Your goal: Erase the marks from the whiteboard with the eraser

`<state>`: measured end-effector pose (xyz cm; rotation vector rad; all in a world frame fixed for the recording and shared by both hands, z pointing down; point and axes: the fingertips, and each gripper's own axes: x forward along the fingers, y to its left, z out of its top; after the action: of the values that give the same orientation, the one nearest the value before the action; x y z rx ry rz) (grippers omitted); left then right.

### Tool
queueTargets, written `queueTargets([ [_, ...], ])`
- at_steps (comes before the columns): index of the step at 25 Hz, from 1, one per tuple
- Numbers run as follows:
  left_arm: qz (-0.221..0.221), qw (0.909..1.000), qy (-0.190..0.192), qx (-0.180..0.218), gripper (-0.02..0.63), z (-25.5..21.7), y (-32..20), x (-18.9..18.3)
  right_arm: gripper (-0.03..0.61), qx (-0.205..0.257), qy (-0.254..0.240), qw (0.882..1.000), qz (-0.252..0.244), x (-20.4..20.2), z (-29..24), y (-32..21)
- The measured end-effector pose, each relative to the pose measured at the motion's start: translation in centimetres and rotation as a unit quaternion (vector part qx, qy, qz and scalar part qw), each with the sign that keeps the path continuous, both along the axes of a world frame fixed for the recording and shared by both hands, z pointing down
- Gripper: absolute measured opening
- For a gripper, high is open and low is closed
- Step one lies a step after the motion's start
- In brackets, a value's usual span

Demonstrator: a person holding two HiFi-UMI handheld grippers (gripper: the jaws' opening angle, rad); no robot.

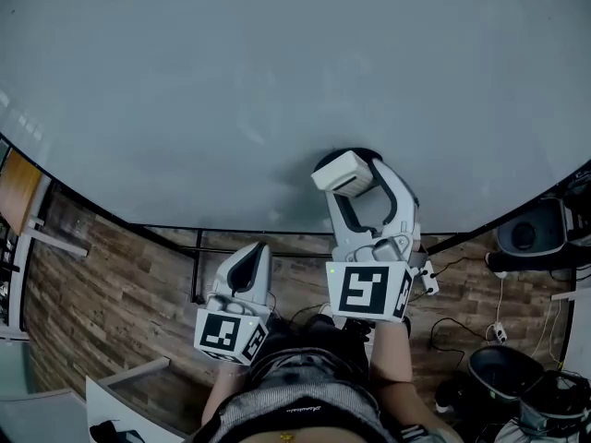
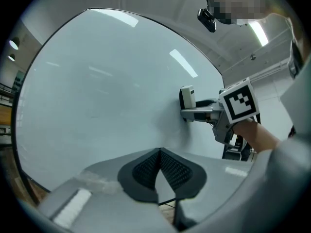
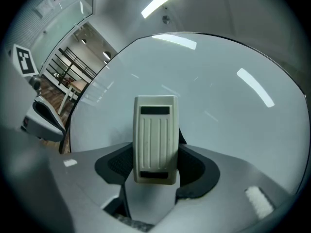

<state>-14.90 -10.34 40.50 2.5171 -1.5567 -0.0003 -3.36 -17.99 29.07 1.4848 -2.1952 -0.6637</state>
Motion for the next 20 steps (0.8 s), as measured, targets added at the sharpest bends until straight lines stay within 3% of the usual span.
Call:
queueTargets([
  [10,0.033,0.9994,-0.003,-0.002,0.005,0.4,-1.3,7.3,0.261,-0.003,-0.002,1.000,0.028,8.0,0.9,-0.8],
  [20,0.046,0.9989,-0.005,-0.003,0.005,1.2,-0.9,16.0,0.262,-0.006,-0.037,0.995,0.095,21.3,1.7,-1.3],
])
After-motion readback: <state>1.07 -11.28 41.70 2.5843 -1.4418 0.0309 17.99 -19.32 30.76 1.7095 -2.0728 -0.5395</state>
